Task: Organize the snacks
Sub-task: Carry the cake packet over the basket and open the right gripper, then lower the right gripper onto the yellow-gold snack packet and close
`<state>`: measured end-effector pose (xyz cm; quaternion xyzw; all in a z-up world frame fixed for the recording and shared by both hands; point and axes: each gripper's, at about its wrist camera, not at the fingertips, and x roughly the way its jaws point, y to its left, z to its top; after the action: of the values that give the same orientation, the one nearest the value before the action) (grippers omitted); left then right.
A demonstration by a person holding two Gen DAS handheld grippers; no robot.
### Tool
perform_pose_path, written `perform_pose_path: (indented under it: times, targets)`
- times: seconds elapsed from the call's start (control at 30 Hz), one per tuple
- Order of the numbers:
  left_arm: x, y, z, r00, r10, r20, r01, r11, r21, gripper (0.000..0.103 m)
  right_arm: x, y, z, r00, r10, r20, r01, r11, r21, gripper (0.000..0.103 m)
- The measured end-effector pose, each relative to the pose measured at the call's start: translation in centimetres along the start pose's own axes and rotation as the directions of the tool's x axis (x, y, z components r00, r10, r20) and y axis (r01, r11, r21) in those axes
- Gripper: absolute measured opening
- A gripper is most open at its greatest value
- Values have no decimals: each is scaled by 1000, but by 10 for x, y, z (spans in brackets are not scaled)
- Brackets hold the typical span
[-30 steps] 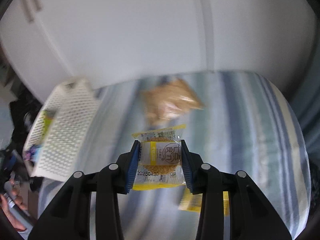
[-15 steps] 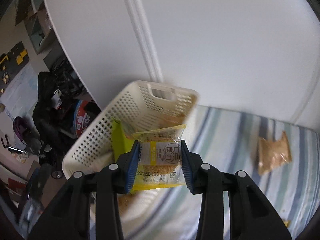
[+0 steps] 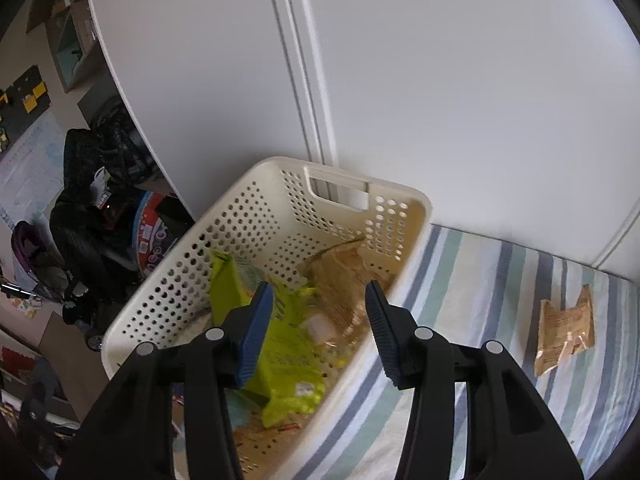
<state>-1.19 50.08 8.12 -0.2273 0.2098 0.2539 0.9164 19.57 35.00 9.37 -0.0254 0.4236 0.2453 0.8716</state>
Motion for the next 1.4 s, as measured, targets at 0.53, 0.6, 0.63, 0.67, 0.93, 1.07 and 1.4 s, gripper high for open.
perform_pose_path:
  times: [0.53, 0.6, 0.63, 0.67, 0.93, 1.07, 1.4]
  targets:
    - [0, -20, -9, 999, -32, -8, 32, 997, 76, 99, -31, -72, -35, 998, -54, -30, 56, 996, 71, 56]
    - [-1, -22, -10, 999, -36, -11, 36, 996, 83, 99, -37, -90, -44, 998, -51, -48, 55, 994, 94, 59]
    - [-1, -23, -10, 999, -37, -13, 38, 996, 84, 99, -41, -98, -49, 997, -52, -56, 58, 993, 103, 66]
    - [-1, -24, -11, 999, -39, -15, 40, 995, 88, 99, -46, -108, -55, 996, -58, -62, 64, 991, 113, 69]
    - [2, -34, -17, 999, -39, -24, 42, 991, 130, 99, -80, -183, -110, 985, -123, -123, 146, 969, 199, 70]
    - [3, -38, -19, 999, -40, -32, 44, 988, 146, 99, -93, -215, -144, 972, -160, -174, 196, 956, 216, 70]
    - [5, -50, -28, 998, -48, -44, 56, 976, 211, 99, -107, -235, -187, 941, -236, -242, 258, 964, 62, 70]
